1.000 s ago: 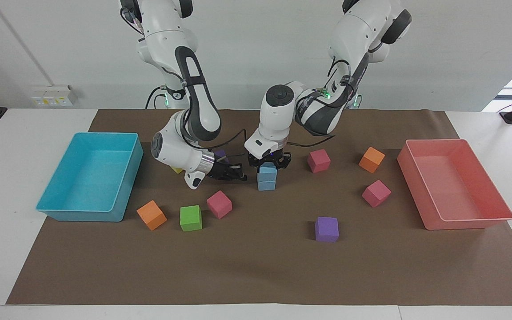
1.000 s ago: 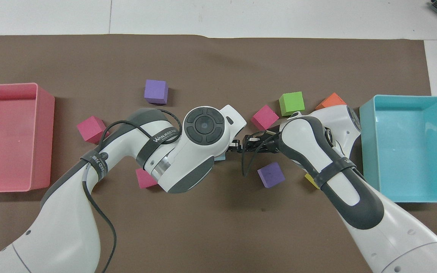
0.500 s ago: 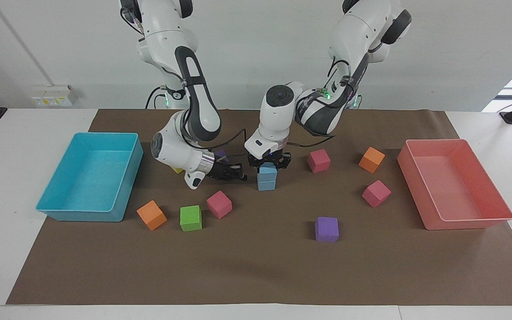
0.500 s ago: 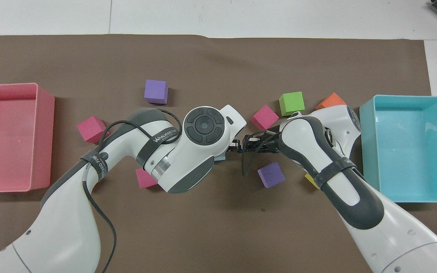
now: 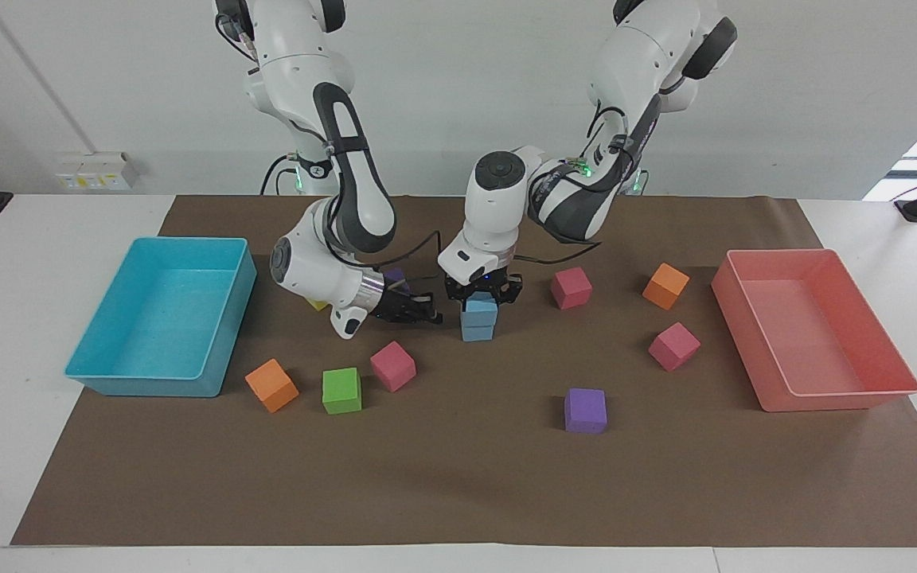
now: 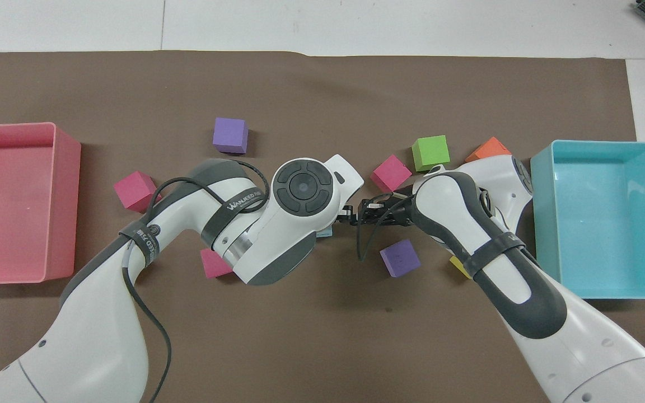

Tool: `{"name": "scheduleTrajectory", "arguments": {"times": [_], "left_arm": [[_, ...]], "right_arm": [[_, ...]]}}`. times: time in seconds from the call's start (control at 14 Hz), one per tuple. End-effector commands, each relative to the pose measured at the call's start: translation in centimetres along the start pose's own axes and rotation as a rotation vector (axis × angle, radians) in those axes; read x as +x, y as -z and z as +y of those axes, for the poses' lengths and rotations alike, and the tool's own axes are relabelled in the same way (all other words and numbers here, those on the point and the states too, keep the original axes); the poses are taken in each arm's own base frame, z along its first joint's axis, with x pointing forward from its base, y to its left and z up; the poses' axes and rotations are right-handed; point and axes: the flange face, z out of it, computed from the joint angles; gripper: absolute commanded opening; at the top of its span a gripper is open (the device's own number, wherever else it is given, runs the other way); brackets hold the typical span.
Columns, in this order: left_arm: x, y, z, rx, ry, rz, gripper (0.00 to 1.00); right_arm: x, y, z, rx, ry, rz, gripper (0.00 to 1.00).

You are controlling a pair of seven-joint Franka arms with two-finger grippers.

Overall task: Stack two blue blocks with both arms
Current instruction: 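Lower the held cube onto the center light-blue cube with the left gripper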

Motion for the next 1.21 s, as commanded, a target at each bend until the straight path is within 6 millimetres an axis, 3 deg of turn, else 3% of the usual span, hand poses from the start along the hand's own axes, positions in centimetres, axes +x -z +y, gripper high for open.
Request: {"name": "scheduleTrajectory", "arguments": {"times": [0.0, 0.71, 0.86, 1.0, 1.07, 1.14], "left_arm": [[-0.07, -0.18, 0.35, 0.010, 0.002, 0.023, 0.00], [-0.18, -0.25, 0.43, 0.010, 0.001, 0.021, 0.01], [-0.30, -0.35, 0.49, 0.013, -0.001, 0.017, 0.31], [-0.34, -0.38, 0.42, 0.018, 0.000, 0.010, 0.46], [-0.36, -0.39, 0.41, 0.019, 0.003, 0.008, 0.61], [-0.43, -0.49, 0.38, 0.021, 0.005, 0.004, 0.83]], "right_arm": [[0.03, 0.12, 0.20, 0.023, 0.000, 0.023, 0.00], [0.03, 0.12, 0.20, 0.023, 0.000, 0.023, 0.00], [0.03, 0.12, 0.20, 0.023, 0.000, 0.023, 0.00], [0.00, 0.06, 0.14, 0.022, 0.001, 0.022, 0.00], [0.00, 0.06, 0.14, 0.022, 0.001, 0.022, 0.00], [0.00, 0.06, 0.14, 0.022, -0.001, 0.022, 0.00]]}}
